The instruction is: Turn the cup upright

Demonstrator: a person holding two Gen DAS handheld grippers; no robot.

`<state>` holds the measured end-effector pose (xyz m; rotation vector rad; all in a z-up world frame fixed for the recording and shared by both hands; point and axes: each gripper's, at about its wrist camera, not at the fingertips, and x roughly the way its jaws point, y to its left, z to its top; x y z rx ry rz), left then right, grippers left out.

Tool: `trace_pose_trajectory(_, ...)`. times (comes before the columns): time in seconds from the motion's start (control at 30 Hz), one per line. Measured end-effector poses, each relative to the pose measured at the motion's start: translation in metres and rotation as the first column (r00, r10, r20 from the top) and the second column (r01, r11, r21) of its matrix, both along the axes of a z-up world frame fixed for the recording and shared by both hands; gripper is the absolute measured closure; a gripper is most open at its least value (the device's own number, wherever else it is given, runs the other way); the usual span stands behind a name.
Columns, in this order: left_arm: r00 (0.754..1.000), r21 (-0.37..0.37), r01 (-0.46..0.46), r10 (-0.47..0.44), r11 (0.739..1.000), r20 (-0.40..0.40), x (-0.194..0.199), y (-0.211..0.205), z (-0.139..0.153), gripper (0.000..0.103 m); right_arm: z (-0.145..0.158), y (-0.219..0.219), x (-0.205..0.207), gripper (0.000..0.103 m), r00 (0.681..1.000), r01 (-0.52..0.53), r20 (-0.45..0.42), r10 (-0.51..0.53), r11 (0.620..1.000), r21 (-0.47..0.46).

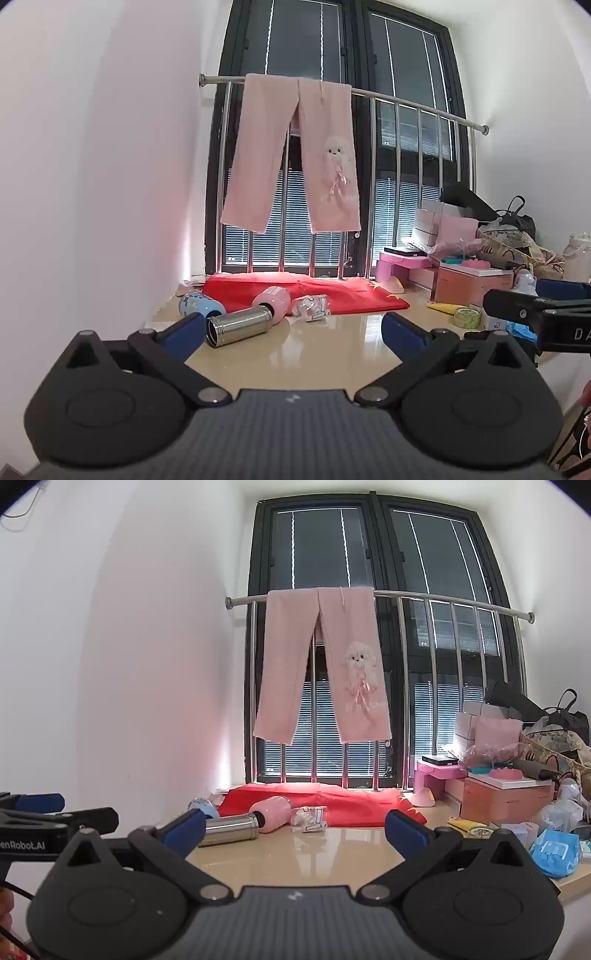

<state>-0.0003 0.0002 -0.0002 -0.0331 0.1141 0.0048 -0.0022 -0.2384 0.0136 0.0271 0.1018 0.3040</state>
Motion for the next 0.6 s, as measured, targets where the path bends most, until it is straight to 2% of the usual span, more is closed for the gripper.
trace_pose_trajectory(0.6,1.0,0.005,0.009,-0.009,1.0,-0.014,-0.001,-0.009,-0.003,0.0,-0.006,0.0,0.002,0.0,1.0,0.002,-0.005,-0.002,1.0,0.003)
